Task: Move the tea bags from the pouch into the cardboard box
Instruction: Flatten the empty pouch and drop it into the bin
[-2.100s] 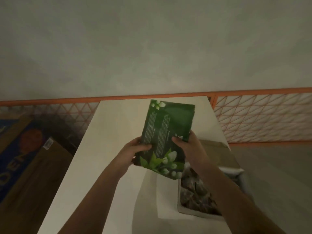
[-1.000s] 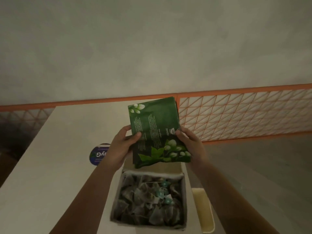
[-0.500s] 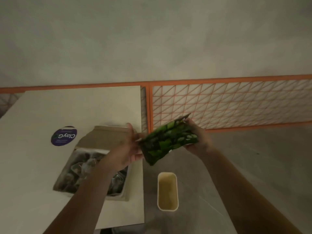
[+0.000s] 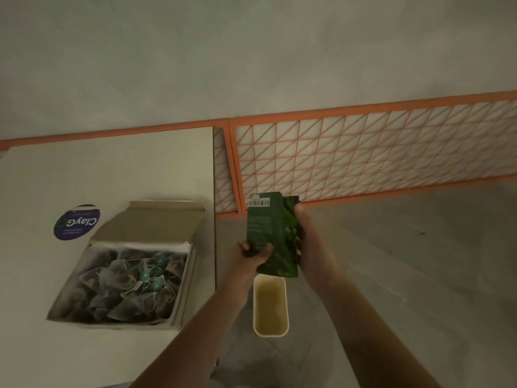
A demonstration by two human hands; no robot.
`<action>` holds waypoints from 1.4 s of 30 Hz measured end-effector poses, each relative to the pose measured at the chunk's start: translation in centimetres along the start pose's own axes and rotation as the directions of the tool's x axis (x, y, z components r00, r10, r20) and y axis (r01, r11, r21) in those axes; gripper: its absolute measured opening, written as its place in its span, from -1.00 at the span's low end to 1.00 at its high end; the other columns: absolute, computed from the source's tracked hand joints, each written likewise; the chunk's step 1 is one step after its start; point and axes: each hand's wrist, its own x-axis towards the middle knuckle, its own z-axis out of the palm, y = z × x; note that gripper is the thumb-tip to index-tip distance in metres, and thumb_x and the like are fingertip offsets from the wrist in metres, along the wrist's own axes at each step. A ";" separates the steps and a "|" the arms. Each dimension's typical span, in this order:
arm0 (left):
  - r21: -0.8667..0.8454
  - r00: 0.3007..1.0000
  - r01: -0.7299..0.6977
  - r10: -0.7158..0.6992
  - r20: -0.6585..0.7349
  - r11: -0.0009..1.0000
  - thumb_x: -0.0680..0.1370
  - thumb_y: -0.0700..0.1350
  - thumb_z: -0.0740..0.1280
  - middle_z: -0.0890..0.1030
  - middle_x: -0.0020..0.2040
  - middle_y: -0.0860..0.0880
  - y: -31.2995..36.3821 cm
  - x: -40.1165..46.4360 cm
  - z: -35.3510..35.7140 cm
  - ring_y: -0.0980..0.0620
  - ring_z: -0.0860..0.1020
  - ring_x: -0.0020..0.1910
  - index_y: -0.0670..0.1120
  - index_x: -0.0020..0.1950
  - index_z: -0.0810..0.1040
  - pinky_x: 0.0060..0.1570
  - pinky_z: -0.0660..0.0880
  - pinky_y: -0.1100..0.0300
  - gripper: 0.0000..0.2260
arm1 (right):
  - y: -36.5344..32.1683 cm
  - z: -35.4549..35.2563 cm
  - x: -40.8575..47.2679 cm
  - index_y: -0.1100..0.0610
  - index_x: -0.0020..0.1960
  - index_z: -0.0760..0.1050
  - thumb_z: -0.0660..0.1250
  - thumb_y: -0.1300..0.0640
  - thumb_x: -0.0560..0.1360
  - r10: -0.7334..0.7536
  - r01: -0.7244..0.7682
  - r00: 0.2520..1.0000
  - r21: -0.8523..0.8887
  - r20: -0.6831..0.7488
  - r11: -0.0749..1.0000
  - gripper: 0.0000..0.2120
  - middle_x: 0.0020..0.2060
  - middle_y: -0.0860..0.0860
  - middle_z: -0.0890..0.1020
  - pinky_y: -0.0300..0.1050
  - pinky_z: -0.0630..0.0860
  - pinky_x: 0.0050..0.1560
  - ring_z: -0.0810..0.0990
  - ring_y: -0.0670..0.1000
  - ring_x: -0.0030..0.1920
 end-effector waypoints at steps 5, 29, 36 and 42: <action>-0.093 0.991 0.122 -0.116 0.062 0.988 0.39 -0.08 0.49 0.73 0.04 -0.13 -3.0 0.4 1.1 -0.14 0.68 0.07 -0.18 0.14 0.62 0.00 0.60 0.11 -0.64 | 3.1 -1.9 0.6 -0.03 0.30 0.38 0.26 0.12 0.60 -0.156 0.119 0.977 -0.238 -0.143 0.964 -0.71 0.08 -0.05 0.64 -0.12 0.63 -0.05 0.67 -0.05 0.02; 0.264 0.885 0.422 -0.329 -0.330 0.867 0.50 -0.14 0.54 0.41 0.50 -0.17 -28.0 9.9 -1.5 -0.21 0.45 0.41 -0.06 0.57 0.29 0.34 0.48 -0.16 -0.30 | 28.5 -15.1 3.1 0.04 0.00 0.59 0.34 0.17 0.55 -0.073 -0.205 0.889 -0.534 -0.453 0.820 -0.92 -0.21 -0.04 0.67 -0.31 0.52 -0.34 0.63 -0.07 -0.27; 0.553 0.955 0.250 -0.108 -0.275 0.795 0.61 -0.22 0.36 0.49 0.41 -0.06 -31.4 12.1 -4.3 0.07 0.48 0.24 -0.04 0.46 0.45 0.11 0.42 0.20 -0.59 | 39.6 -16.2 11.6 0.13 0.17 0.51 0.26 0.08 0.59 -0.018 -0.314 0.920 -0.764 -0.392 0.564 -0.80 -0.02 -0.04 0.46 -0.18 0.53 -0.06 0.51 -0.06 -0.14; 0.637 0.977 0.161 -0.032 -0.209 0.754 0.63 -0.24 0.34 0.45 0.13 0.24 -31.8 12.8 -6.2 0.16 0.46 0.19 0.02 0.41 0.46 0.02 0.42 0.44 -0.63 | 46.4 -16.8 16.8 0.17 0.27 0.50 0.25 0.08 0.57 0.166 -0.436 0.899 -0.794 -0.405 0.424 -0.69 0.09 0.08 0.48 -0.02 0.58 0.05 0.59 0.09 -0.02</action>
